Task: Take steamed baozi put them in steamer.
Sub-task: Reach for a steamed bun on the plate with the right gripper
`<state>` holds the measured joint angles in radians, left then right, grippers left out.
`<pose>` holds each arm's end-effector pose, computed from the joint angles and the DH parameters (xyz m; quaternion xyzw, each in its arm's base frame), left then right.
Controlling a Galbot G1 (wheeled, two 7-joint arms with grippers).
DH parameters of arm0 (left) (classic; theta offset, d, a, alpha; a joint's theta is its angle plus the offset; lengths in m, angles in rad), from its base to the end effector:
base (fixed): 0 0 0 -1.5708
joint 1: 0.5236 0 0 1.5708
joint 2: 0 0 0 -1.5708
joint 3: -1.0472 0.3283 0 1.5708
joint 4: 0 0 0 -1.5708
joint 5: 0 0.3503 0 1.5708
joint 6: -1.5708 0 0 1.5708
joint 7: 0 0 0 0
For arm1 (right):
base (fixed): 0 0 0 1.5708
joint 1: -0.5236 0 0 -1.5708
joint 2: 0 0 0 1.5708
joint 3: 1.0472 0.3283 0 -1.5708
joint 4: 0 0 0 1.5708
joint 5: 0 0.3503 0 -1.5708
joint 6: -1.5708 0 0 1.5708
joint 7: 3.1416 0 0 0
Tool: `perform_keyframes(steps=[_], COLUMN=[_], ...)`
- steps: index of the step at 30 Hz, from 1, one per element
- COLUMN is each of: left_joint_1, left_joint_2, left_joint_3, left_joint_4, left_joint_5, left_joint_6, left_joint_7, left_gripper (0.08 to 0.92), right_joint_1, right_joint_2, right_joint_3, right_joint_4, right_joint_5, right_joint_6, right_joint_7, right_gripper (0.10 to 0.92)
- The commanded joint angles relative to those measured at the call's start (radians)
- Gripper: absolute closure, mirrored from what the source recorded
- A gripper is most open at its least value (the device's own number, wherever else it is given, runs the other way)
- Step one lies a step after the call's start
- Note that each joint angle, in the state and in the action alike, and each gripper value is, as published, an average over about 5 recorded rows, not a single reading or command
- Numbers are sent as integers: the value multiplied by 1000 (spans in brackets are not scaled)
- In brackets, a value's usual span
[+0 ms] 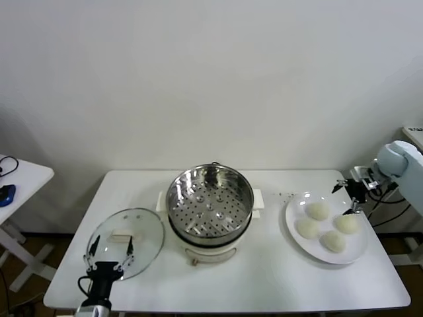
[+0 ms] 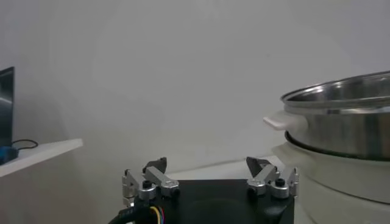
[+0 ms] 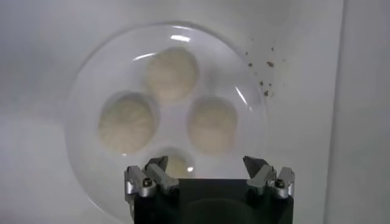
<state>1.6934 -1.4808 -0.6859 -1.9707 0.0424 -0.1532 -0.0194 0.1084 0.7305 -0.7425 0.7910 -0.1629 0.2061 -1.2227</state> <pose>0.1419 0.0692 -0.3406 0.0471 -0.9926 -0.1038 0.0428 0.5429 -0.2694 -0.1577 0.5072 -0.5243 0.5470 0.4107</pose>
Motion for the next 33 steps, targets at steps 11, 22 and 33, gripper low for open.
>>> perform_keyframes(steps=[11, 22, 33], left_joint_1=[6, 8, 4], left_joint_2=[10, 11, 11], left_joint_3=[-13, -15, -14], left_joint_4=[-2, 4, 9], left_joint_5=[6, 5, 5], left_joint_6=[8, 7, 10], left_joint_7=[-1, -1, -1], left_gripper=[177, 177, 177], right_joint_1=[-88, -112, -121], right_joint_2=[182, 201, 231], right_joint_3=[131, 169, 202], right_joint_4=[-204, -231, -269], right_joint_5=[-128, -185, -205], right_joint_6=[10, 17, 18], right_joint_7=[8, 58, 63], right_gripper=[203, 203, 203])
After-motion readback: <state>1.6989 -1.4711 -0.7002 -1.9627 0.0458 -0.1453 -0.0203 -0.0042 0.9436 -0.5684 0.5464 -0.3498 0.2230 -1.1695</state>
